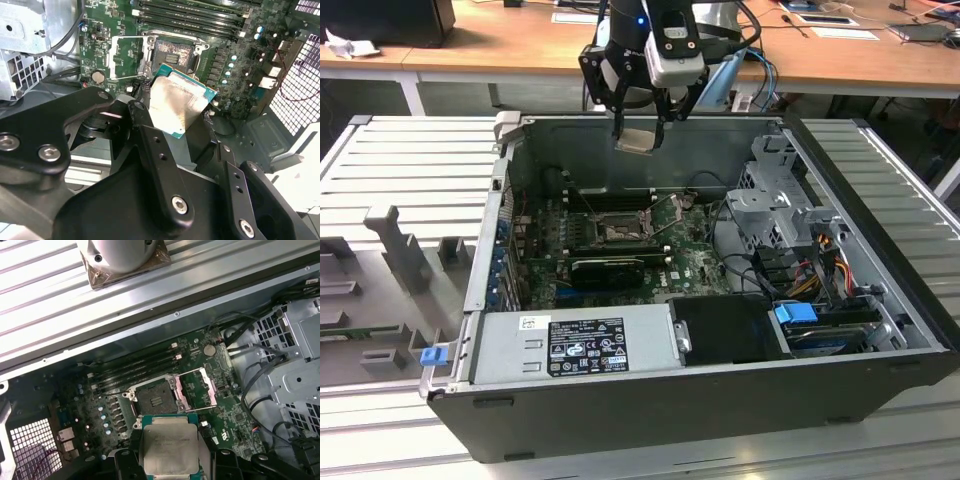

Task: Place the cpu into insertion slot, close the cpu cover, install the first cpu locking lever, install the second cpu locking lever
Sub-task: 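Place the cpu into insertion slot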

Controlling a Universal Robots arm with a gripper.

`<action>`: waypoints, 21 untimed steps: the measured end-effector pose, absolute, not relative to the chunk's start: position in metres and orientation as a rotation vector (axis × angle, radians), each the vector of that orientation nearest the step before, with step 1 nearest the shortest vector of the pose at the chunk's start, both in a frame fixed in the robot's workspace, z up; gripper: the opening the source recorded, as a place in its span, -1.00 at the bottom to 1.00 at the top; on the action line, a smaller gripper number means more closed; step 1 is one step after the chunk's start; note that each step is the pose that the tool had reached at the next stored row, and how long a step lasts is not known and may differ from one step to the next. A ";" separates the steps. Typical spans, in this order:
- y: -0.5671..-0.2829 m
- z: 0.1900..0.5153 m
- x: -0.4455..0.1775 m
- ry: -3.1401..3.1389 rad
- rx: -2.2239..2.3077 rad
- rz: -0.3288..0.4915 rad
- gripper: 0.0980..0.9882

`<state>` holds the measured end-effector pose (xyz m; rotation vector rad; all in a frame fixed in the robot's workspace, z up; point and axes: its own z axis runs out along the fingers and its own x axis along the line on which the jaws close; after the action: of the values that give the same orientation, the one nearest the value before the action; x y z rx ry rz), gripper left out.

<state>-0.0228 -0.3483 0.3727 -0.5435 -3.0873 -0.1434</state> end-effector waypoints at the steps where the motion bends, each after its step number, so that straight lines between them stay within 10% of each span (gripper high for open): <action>1: -0.348 0.373 -0.023 -3.087 -0.548 -0.143 -0.03; 21: -0.348 0.372 -0.023 -3.064 -0.682 -0.143 -0.03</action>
<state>-0.0232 -0.3483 0.3717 -0.6823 -3.0638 -0.1432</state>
